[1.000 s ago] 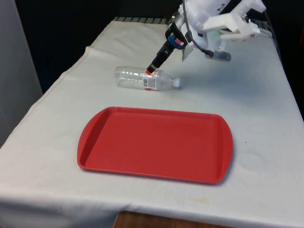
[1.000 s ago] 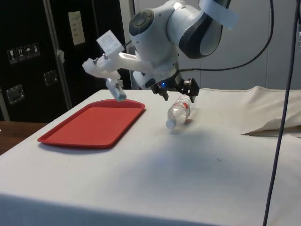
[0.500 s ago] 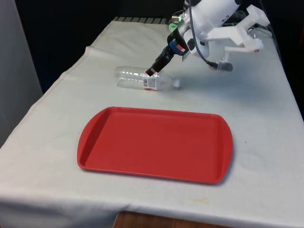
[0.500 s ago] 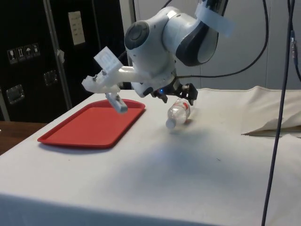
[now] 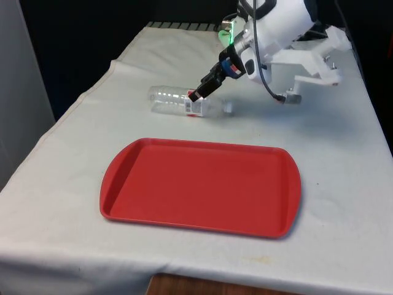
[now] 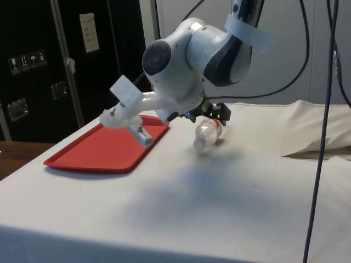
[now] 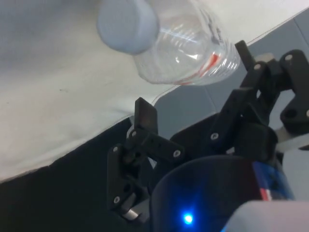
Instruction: Place the bottle upright on the tray.
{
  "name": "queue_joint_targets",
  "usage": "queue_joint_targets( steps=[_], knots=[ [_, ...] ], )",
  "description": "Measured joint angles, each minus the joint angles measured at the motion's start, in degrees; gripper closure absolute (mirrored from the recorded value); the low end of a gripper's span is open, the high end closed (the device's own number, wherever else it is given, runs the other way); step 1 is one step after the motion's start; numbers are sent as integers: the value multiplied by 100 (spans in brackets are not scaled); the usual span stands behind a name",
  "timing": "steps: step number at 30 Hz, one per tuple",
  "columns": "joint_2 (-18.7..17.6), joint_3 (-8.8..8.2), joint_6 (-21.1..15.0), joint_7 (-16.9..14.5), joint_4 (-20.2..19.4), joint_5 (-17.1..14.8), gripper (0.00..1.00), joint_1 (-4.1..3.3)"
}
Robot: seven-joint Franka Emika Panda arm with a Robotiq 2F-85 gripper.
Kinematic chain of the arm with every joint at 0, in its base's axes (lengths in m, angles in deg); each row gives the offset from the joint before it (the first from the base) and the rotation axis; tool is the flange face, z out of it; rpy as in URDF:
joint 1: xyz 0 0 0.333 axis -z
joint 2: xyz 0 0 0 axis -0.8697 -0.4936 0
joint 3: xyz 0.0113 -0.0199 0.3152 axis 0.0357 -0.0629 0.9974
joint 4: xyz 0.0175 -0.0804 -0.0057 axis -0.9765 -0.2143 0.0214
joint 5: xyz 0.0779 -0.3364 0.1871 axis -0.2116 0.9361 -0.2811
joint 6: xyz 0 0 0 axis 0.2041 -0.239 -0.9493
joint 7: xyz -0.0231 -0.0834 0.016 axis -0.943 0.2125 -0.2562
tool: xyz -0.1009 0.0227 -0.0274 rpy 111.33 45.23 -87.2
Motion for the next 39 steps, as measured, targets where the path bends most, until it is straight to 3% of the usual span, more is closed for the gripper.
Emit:
queue_joint_targets(
  steps=[20, 39],
  knots=[
    [-498, 172, 539, 584, 269, 327, 0, -46],
    [-739, 189, 619, 636, 441, 350, 0, -46]
  ],
)
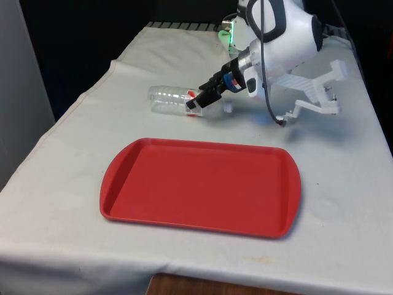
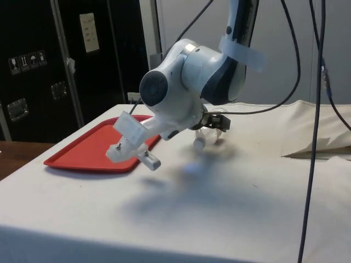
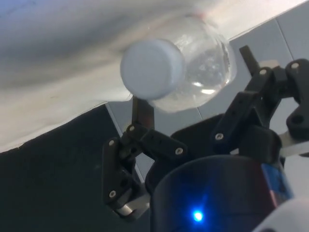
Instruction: Place the bottle upright on the tray.
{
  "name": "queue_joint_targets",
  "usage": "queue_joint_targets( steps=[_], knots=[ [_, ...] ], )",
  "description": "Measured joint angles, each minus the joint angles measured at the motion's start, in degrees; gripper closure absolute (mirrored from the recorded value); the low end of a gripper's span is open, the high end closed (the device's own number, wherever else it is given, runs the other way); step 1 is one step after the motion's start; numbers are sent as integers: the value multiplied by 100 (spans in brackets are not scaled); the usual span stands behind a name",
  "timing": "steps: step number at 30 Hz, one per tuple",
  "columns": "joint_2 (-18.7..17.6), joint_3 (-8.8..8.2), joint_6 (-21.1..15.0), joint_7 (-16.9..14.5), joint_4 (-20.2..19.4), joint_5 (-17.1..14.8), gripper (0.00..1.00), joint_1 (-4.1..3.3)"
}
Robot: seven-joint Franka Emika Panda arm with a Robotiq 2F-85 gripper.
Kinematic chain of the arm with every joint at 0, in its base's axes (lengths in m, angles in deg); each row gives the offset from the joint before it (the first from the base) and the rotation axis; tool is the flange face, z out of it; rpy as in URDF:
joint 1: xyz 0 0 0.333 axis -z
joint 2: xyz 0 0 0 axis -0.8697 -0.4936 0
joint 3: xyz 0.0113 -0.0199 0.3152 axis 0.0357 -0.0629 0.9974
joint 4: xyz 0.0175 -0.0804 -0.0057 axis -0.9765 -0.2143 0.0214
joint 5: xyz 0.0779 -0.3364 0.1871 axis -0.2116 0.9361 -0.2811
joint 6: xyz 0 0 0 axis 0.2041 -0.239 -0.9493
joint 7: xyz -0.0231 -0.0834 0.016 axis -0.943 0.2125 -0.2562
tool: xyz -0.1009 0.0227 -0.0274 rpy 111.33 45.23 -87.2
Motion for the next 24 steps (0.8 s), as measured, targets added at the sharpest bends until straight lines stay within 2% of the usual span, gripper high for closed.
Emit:
queue_joint_targets(
  steps=[24],
  knots=[
    [-92, 40, 304, 52, 63, 17, 0, -17]
  ],
)
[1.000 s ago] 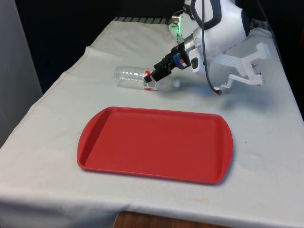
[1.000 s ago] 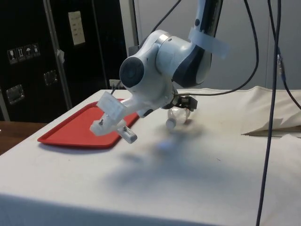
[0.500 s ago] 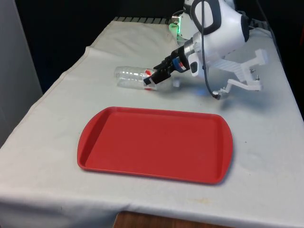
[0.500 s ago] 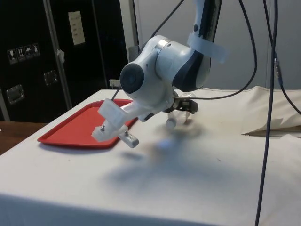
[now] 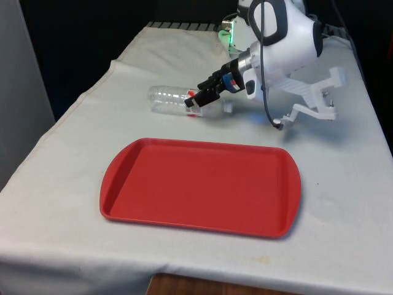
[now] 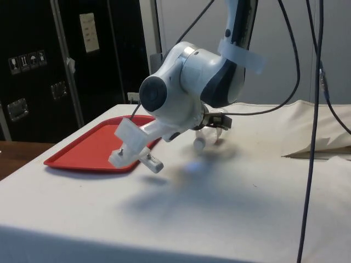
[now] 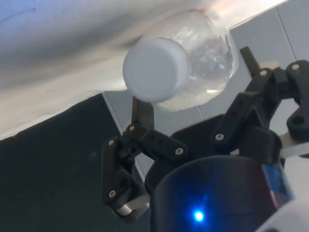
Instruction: Place the bottle upright on the tray.
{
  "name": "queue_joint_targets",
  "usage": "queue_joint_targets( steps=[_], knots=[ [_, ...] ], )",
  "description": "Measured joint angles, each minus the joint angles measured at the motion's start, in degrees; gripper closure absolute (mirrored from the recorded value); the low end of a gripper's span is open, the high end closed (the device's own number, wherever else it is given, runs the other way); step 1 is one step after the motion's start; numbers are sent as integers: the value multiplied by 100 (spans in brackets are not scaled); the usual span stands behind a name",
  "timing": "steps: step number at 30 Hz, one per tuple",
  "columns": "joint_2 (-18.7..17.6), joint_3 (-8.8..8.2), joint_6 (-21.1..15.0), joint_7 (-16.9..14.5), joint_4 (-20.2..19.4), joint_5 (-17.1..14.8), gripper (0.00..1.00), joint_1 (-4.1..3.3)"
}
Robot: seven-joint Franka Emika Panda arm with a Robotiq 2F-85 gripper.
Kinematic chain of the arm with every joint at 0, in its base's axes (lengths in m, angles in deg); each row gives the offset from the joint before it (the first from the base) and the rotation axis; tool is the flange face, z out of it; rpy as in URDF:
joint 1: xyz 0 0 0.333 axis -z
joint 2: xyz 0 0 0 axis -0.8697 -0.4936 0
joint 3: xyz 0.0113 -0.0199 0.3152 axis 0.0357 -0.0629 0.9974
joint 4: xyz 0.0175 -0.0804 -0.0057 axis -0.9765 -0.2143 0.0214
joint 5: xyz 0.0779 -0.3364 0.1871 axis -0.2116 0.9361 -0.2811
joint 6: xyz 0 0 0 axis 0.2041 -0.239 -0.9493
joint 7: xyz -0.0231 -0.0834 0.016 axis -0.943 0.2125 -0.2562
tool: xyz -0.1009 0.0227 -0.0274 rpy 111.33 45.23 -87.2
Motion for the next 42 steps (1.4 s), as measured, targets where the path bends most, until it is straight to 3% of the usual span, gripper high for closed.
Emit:
queue_joint_targets(
  steps=[42],
  knots=[
    [-355, 109, 195, 304, 304, 0, 0, -11]
  ],
)
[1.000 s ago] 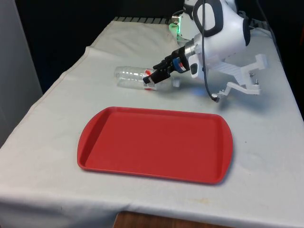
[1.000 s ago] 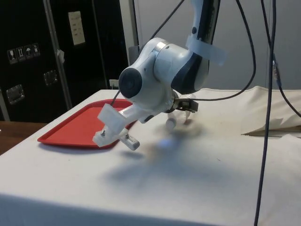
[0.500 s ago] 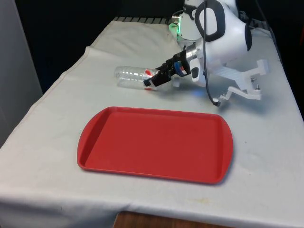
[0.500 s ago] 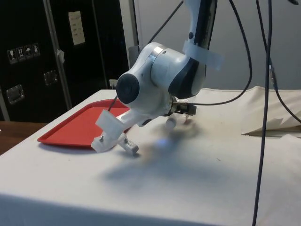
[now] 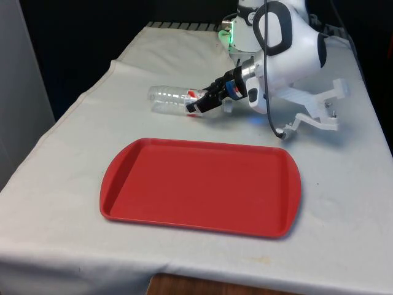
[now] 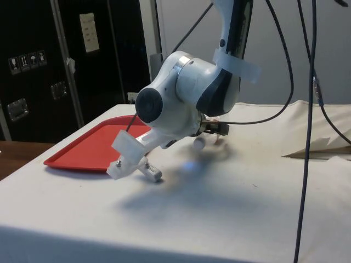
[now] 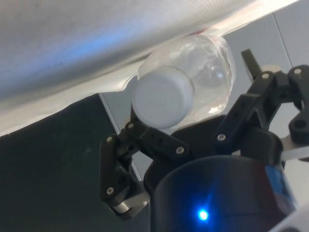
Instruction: Place the bottle upright on the tray.
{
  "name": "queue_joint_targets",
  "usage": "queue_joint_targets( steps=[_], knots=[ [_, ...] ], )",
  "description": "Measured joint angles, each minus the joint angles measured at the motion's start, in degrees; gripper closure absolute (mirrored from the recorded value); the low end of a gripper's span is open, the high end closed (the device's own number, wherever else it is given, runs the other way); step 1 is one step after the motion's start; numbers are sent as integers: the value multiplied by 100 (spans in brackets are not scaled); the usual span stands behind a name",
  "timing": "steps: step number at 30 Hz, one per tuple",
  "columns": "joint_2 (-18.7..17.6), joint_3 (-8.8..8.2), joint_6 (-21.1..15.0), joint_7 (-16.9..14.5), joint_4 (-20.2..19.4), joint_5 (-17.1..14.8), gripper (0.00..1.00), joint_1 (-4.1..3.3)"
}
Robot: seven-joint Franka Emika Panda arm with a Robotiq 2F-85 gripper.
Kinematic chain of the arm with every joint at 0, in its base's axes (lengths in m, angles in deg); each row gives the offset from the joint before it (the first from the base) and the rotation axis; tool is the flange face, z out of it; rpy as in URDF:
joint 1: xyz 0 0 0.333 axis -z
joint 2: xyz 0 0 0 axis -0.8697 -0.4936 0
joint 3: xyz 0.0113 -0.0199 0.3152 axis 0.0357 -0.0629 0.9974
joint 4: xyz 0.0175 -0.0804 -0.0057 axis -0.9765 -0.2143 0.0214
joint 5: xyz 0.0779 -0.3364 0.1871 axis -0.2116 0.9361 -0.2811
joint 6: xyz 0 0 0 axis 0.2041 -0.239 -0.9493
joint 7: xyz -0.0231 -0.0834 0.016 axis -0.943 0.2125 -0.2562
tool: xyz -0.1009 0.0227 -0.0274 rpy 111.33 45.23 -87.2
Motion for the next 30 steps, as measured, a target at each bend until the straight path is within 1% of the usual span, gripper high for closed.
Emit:
queue_joint_targets(
  steps=[22, 24, 25, 29, 30],
  knots=[
    [23, 11, 63, -6, 0, 0, 0, 0],
    [23, 23, 74, 0, 0, 0, 7, 0],
    [23, 29, 80, 0, 0, 0, 18, 0],
    [23, 34, 92, 0, 0, 0, 39, 0],
    [29, 34, 97, 0, 0, 0, 39, 0]
  ],
)
